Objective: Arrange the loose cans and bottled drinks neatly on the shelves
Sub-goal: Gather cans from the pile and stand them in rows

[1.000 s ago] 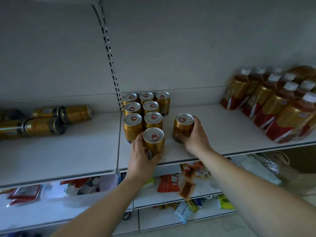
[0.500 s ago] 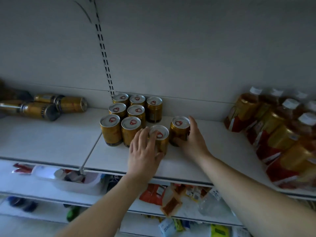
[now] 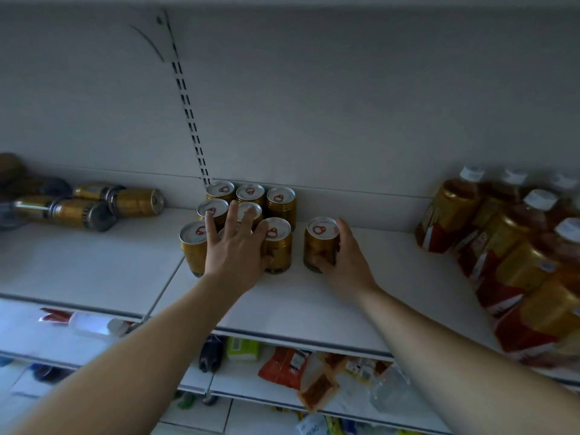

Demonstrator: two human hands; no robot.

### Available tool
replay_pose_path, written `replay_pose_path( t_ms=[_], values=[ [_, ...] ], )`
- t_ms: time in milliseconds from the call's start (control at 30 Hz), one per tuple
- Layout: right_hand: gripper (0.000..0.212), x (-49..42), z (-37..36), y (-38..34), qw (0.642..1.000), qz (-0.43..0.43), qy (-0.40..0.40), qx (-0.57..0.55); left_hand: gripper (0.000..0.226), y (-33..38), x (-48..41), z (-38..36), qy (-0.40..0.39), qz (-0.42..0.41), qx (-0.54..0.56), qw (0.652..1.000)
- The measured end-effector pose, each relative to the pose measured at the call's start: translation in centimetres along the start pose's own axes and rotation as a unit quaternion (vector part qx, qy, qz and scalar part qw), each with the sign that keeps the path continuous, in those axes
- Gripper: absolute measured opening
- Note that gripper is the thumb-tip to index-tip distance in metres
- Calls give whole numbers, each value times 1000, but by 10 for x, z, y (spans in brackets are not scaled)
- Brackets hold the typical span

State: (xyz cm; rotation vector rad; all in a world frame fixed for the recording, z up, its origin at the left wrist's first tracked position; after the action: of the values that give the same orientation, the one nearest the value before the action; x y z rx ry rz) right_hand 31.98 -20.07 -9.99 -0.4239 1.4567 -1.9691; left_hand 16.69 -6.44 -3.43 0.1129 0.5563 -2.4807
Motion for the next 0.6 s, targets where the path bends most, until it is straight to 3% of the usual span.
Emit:
replay_pose_path(
  t_ms=[200,433,600],
  values=[
    [87,-20,-8,-5,999,2,10,31,67,-2,-23,-3,-54,-32,8,998],
    [89,-46,-12,-8,999,-20,-16,48,65,-3,-34,-12,-95,-10,113,989],
    [92,-63,-18,-11,998,-28,-23,58,64,-4,-41,-13,-143,0,114,983]
  ],
)
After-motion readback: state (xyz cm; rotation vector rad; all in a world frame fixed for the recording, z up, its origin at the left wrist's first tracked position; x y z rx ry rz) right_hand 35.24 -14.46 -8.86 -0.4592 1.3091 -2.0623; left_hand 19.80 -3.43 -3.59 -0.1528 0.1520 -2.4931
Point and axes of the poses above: each hand's wrist, its own x-axis away from the middle knuckle, its own z-axis out of the back of the hand, y = z × x, the point moved 5 cm from there along -x, towards the middle knuckle, and after that the axes turned 13 degrees about -x, right-handed, at the moved point
